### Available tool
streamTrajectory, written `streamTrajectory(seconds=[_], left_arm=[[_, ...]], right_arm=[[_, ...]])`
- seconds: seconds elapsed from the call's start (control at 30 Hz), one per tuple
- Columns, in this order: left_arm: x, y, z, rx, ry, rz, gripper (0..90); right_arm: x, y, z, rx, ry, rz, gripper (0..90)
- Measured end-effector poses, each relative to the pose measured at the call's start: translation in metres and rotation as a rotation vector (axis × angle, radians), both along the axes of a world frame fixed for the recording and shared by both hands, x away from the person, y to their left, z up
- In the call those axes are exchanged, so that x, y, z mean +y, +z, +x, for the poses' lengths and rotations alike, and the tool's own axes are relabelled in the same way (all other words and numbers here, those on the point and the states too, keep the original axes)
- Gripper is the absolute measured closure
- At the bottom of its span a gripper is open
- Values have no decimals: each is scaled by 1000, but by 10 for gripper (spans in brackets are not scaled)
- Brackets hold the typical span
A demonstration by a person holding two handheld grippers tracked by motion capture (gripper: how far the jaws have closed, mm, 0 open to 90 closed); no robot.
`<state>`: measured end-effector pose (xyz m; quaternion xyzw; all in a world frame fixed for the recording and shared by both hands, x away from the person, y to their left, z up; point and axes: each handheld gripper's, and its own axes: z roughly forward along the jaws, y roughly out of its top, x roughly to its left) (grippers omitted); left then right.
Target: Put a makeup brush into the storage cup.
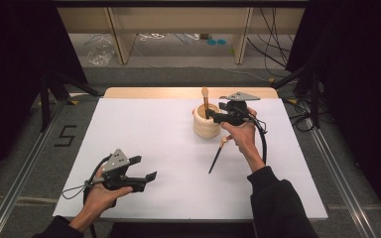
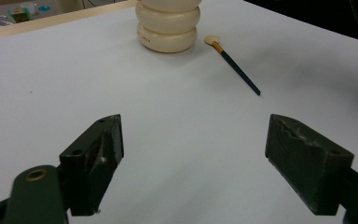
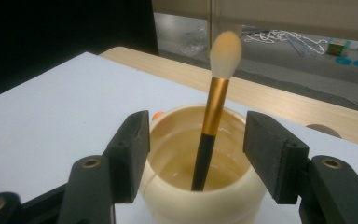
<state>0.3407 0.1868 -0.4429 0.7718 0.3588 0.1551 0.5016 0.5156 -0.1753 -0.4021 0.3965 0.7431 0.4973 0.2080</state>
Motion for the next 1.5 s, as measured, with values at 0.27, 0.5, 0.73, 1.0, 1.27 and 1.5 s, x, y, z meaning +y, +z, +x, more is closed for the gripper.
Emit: streamTrajectory(seconds=[0.27,0.5,0.73,1.0,1.27,1.5], left_arm=[[0,0,0,-1,-1,2,193],[0,0,0,-4,2,0,194],[0,1,0,-4,-8,-1,194],[0,1,0,-5,-8,-2,194],[0,1,0,-4,-6,-3,194],[-2,1,1,-3,-3,-1,194]], right_arm=[[-11,8,-18,-10,81,-33,317],[-13,6,-30,5,152,-96,301],[-10,3,-38,68,132,-128,316],[-10,-3,-43,153,90,-172,318],[-10,-9,-46,170,102,-202,321],[-12,-16,-47,191,97,-214,317]])
